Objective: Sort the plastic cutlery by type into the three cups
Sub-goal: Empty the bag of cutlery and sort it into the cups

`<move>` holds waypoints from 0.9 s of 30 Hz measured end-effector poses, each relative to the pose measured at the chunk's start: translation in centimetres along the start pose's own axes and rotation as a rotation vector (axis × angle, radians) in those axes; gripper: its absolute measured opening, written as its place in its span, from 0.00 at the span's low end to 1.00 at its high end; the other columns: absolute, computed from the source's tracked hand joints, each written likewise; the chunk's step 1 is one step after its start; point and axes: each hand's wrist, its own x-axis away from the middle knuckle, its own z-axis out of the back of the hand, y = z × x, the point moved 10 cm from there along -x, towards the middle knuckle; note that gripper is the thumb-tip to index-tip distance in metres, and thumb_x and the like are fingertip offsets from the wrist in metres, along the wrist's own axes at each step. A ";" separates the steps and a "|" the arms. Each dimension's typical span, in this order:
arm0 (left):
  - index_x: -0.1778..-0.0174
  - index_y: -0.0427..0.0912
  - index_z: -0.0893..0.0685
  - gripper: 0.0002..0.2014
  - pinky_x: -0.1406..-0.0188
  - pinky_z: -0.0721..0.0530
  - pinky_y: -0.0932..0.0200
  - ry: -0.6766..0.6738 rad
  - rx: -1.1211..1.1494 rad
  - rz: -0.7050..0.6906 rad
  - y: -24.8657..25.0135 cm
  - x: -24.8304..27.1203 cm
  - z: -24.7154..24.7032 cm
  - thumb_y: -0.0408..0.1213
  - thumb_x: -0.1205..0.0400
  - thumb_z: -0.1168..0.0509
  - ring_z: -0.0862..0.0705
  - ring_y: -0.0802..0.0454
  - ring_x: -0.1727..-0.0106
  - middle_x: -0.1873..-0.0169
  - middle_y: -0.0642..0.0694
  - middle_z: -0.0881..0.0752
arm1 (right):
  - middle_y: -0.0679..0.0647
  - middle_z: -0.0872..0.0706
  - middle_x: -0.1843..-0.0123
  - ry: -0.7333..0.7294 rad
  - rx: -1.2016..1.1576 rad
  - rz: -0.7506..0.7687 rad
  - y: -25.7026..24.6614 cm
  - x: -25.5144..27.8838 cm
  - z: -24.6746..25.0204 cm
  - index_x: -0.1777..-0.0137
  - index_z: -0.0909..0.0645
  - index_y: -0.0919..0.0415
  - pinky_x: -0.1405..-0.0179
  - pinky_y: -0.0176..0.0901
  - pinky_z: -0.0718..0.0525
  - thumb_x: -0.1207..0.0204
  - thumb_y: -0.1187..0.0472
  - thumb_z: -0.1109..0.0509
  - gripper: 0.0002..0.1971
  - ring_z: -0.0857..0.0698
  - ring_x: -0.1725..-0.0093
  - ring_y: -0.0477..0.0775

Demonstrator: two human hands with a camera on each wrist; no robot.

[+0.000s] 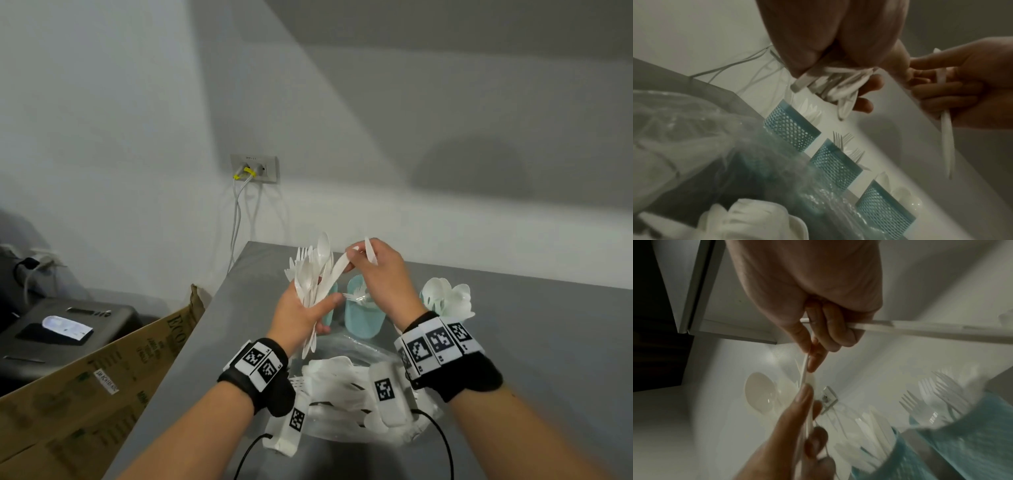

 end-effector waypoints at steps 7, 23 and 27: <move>0.47 0.48 0.20 0.13 0.77 0.17 0.60 0.094 -0.088 -0.033 -0.3 -1.8 3.0 0.38 0.24 0.26 0.25 0.58 0.80 0.72 0.56 0.18 | 0.39 0.18 0.58 0.324 -0.050 0.186 -3.7 -3.6 5.5 0.49 0.21 0.53 0.60 0.20 0.27 0.16 0.56 0.41 0.07 0.20 0.62 0.31; 0.38 0.43 0.20 0.17 0.51 0.16 0.39 0.260 -0.140 -0.090 0.9 -3.2 5.6 0.42 0.20 0.30 0.18 0.31 0.55 0.54 0.37 0.13 | 0.52 0.30 0.40 0.004 0.191 0.096 -0.6 -6.0 -3.3 0.31 0.21 0.52 0.36 0.34 0.34 0.13 0.53 0.50 0.19 0.29 0.44 0.46; 0.41 0.44 0.20 0.13 0.74 0.21 0.64 0.206 -0.126 -0.071 0.7 -3.1 5.1 0.41 0.20 0.30 0.22 0.62 0.77 0.67 0.53 0.16 | 0.50 0.30 0.45 -0.025 0.117 0.184 -1.3 -5.7 -4.1 0.32 0.23 0.44 0.44 0.20 0.34 0.13 0.50 0.51 0.18 0.27 0.46 0.39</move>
